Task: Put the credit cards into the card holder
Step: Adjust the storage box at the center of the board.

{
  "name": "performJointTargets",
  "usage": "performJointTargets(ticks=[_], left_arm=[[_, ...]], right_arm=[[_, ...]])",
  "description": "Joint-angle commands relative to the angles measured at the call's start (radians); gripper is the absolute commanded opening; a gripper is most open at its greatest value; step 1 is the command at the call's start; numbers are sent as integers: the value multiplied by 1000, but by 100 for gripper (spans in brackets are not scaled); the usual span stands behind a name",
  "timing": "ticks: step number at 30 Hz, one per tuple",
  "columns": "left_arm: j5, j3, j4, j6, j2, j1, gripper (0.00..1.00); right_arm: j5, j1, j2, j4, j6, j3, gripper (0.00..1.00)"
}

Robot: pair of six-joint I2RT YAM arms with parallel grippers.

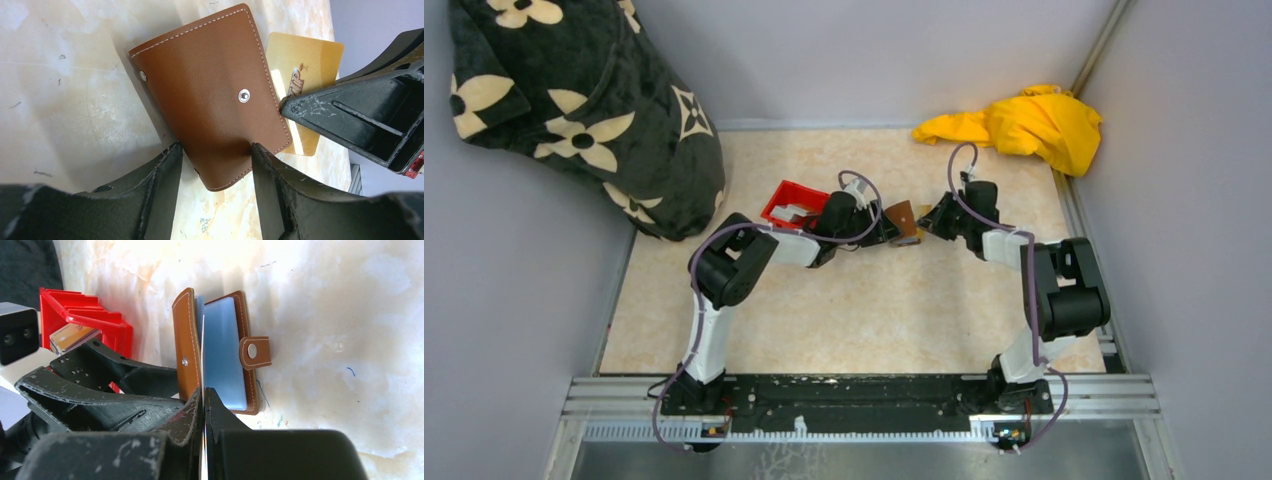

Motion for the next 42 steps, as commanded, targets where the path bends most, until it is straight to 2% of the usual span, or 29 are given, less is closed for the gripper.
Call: performJointTargets(ticks=[1,15,28,42], left_arm=[[-23,-38,-5,-15,-20,-10,61],[-34,-101,87,-102,-24,3,63],[-79,-204,143,-203,-62,3,63],[-112,-257,-8,-231,-92,3,63]], right_arm=[[-48,10,-39,84,16,55,0],[-117,38,-34,125,24,60,0],[-89,89,-44,74,-37,92,0],[30,186,-61,-64,-165,156,0]])
